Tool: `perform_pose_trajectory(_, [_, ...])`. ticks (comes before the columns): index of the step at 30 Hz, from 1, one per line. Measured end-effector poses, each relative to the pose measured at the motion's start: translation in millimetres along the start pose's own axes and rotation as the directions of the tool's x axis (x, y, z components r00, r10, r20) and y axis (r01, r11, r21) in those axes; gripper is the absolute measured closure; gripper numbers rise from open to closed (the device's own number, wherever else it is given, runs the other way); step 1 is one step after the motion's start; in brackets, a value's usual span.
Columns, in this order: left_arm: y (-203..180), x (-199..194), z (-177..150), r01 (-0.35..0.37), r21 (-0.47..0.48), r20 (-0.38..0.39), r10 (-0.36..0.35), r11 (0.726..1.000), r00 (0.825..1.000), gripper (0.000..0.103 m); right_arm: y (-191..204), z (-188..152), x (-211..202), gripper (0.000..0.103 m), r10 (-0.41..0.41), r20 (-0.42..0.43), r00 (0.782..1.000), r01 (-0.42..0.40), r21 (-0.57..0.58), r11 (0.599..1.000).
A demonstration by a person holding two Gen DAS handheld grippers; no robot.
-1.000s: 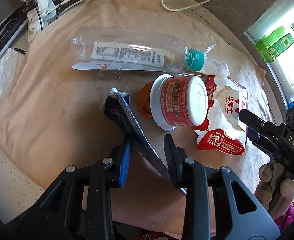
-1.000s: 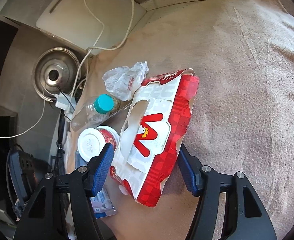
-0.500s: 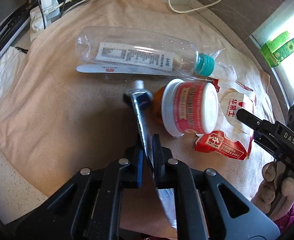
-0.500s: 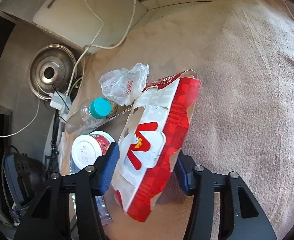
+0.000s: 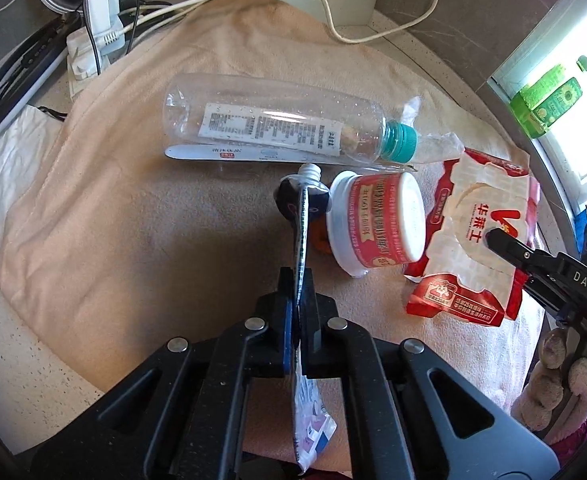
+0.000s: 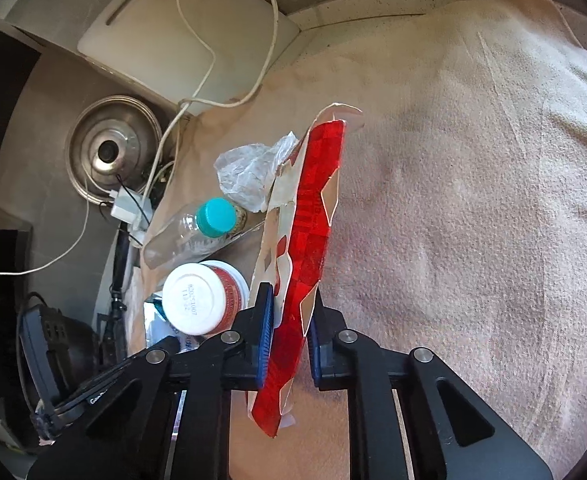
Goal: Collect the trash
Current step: 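Grasp the toothpaste box with the left tool while the right tool grasps the red wrapper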
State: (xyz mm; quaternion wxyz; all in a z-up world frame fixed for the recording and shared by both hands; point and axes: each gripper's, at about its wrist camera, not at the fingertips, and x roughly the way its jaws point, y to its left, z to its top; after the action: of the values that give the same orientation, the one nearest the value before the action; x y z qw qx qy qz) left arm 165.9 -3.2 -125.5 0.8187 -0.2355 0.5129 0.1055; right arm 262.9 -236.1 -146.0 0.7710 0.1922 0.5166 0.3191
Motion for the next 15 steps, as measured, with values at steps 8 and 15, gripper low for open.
perform_pose_trajectory(8, [7.6,-15.5,-5.9,0.022,0.000,0.025,-0.022,1.000,0.999,0.103,6.7,-9.2,-29.2,0.094,-0.003,0.055,0.998,0.004,-0.015,1.000])
perform_pose_trajectory(15, [18.4,-35.4,-17.3,0.054,0.002,0.056,-0.054,0.999,0.997,0.103,12.9,-20.3,-54.7,0.094,0.002,0.099,0.995,0.000,-0.019,1.000])
